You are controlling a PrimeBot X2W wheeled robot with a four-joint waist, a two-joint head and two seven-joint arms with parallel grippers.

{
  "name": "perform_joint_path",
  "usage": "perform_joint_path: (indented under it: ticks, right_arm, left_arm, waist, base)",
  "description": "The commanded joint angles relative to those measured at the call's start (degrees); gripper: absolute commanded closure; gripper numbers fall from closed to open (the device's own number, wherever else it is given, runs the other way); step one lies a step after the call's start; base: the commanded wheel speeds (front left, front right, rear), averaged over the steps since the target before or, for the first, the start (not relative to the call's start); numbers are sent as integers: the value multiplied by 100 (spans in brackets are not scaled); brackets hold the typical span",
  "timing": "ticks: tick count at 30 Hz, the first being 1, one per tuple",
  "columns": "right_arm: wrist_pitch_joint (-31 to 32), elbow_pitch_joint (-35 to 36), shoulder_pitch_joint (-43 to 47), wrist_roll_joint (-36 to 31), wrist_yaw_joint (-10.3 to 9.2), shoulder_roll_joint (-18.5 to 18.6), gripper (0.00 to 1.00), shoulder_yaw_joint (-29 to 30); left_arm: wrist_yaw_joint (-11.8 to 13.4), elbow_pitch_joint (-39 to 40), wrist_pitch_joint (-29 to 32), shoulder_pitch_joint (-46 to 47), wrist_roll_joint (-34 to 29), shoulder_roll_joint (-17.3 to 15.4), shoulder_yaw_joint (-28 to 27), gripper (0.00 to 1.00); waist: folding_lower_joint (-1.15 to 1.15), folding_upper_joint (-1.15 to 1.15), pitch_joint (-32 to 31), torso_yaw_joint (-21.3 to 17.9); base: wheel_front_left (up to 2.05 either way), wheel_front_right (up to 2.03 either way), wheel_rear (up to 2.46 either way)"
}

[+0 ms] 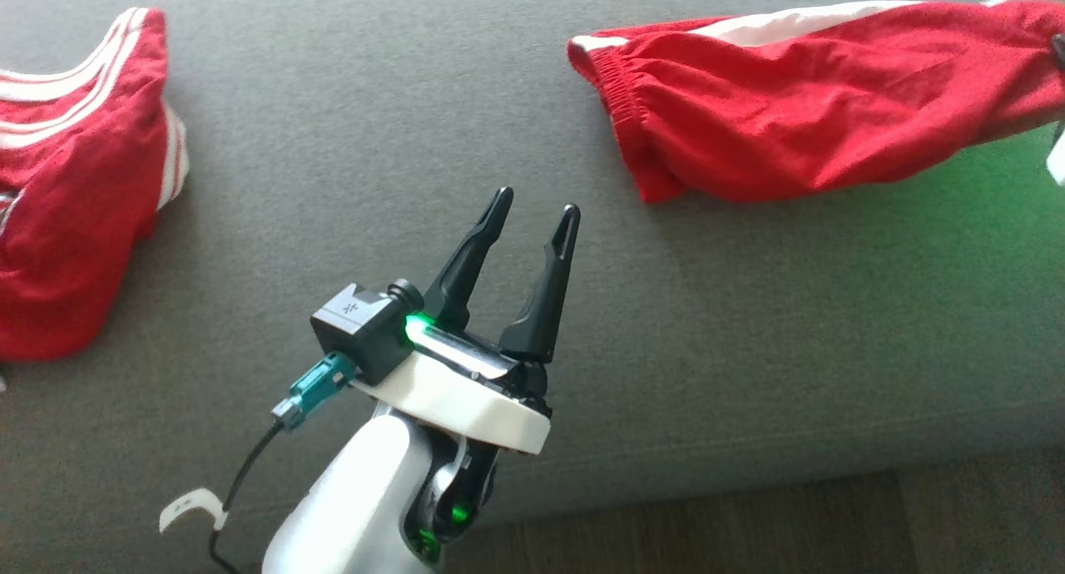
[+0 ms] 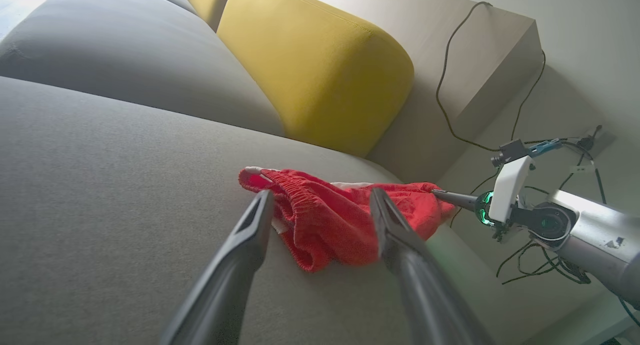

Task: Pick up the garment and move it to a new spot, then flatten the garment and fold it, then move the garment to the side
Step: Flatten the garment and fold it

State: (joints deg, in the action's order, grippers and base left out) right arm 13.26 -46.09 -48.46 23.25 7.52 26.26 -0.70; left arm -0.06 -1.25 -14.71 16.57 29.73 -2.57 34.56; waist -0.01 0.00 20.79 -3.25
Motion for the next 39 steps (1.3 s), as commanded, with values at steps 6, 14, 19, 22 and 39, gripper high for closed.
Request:
perform_joint_path:
  ticks: [6,14,19,22,39]
  right_arm:
    - [143,1058,217,-364,-3,-62,100,240]
    - [350,1806,126,-816,-3,-518,100,41]
    - [533,2174,8,-936,-3,-829,100,-429]
    - [640,2222,-92,-952,-3,-950,100,-790]
    - [1037,1919,190,-310,-3,-1154,100,-2343]
  left_arm:
    - [-60,128,-29,117,-27,-31,-75,0]
    - [-63,57,-29,55,64,-31,-31,0]
    - [-27,78,-29,8,151,-31,-4,0]
    - [-21,79,-29,-29,203,-31,28,0]
    - [24,135,-29,-102,400,-31,104,0]
  waist:
    - [1,0,-8,-35]
    - [1,0,-172,213]
    - [1,0,-266,437]
    - [1,0,-291,556]
    - [1,0,-383,1014]
  base:
    - [0,0,0]
    - [0,0,0]
    - [0,0,0]
    - [0,0,0]
    - [0,0,0]
